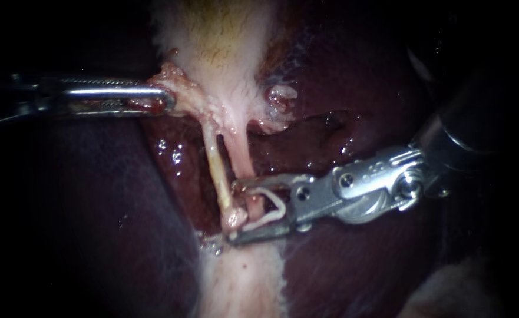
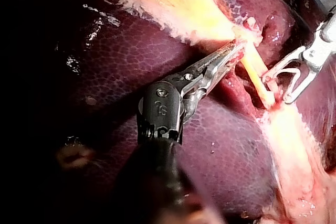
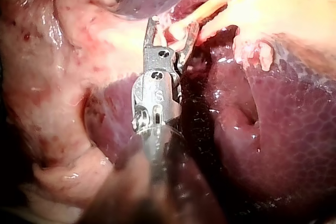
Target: Clipping first clip left tube
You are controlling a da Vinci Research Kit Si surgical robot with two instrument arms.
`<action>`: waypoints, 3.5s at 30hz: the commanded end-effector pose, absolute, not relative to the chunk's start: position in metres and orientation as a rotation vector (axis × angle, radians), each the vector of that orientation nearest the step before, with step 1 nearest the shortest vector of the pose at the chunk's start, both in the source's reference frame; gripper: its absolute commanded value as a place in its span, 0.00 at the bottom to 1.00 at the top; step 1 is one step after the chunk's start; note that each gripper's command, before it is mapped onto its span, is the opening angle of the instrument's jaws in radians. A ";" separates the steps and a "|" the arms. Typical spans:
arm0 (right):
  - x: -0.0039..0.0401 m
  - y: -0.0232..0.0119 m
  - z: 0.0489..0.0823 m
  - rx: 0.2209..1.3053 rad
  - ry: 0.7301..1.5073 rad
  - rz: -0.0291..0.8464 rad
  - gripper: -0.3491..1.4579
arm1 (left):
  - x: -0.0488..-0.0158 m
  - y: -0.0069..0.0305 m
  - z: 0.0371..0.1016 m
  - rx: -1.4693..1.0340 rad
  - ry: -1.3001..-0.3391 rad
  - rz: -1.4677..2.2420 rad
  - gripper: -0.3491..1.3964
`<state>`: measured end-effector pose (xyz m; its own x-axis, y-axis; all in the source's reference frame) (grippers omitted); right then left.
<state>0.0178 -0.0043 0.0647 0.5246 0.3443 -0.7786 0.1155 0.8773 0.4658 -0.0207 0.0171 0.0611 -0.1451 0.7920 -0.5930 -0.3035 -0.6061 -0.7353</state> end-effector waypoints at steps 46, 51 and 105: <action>0.0222 -0.0050 0.0693 0.672 1.194 0.113 0.47 | -0.0212 0.0169 0.0614 -1.364 -0.595 1.845 0.00; 0.0220 -0.0057 0.0685 0.699 1.209 0.117 0.47 | -0.0209 0.0173 0.0620 -1.365 -0.598 1.845 0.00; 0.0222 -0.0086 0.0657 0.851 1.183 0.053 0.00 | -0.0206 0.0181 0.0632 -1.365 -0.598 1.845 0.00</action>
<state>0.0221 -0.0085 0.0658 0.4281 0.4529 -0.7820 0.3802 0.6948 0.6105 -0.0206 0.0181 0.0631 -0.1489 0.7907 -0.5938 -0.2922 -0.6089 -0.7375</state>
